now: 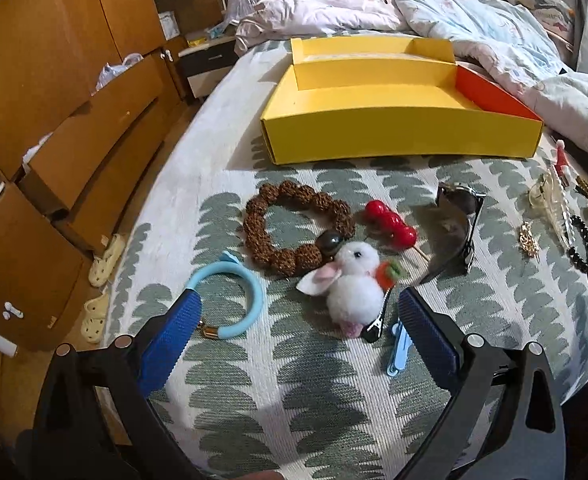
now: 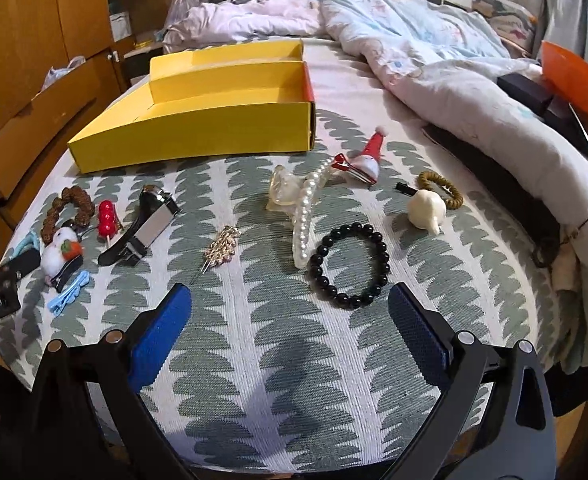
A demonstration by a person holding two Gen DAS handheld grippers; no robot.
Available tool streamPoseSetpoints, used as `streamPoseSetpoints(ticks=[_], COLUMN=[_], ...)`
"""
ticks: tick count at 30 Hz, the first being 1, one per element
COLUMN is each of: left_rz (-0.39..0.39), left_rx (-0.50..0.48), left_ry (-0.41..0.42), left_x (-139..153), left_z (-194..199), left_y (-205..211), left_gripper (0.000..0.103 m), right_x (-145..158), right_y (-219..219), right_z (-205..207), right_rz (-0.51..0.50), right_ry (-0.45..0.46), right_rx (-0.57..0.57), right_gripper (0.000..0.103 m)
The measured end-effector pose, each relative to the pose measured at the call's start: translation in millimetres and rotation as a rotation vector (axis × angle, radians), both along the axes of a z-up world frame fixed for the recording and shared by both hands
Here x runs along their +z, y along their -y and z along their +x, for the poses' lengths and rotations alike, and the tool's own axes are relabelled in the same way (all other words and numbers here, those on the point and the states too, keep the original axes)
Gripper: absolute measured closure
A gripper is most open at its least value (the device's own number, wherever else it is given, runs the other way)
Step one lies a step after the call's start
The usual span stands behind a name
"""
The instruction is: Organize jewelry
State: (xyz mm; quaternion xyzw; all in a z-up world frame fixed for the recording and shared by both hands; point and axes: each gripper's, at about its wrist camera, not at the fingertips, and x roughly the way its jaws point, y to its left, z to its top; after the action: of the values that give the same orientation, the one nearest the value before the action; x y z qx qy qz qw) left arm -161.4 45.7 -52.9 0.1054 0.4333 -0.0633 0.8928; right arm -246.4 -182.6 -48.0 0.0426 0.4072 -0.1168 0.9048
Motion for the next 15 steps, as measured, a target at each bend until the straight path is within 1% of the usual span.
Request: streamPoseSetpoints(ticks=[2,5,9,12,15], left_rz=[-0.013,-0.015,-0.031,-0.04,-0.021], left_rx=[0.003,0.014,0.018,0.017,0.025], left_ry=[-0.015,-0.003,0.004,0.002,0.008], left_x=[-1,1,3,3,2], left_z=[2,2,1,2,3], left_y=[-1,-1,-3,-3,-2], left_gripper=[0.006,0.006,0.006,0.006,0.006], right_x=[4,9,13,13,13], right_y=[0,2,6,8,9], right_z=[-3,-6,-10,-12,-14], right_rz=[-0.005,-0.01,-0.009,-0.027,-0.017], right_ry=[0.021,0.048,0.063,0.065,0.067], right_rx=[-0.005,-0.016,-0.031,-0.045,-0.047], right_gripper=[0.005,0.004,0.003,0.003,0.003])
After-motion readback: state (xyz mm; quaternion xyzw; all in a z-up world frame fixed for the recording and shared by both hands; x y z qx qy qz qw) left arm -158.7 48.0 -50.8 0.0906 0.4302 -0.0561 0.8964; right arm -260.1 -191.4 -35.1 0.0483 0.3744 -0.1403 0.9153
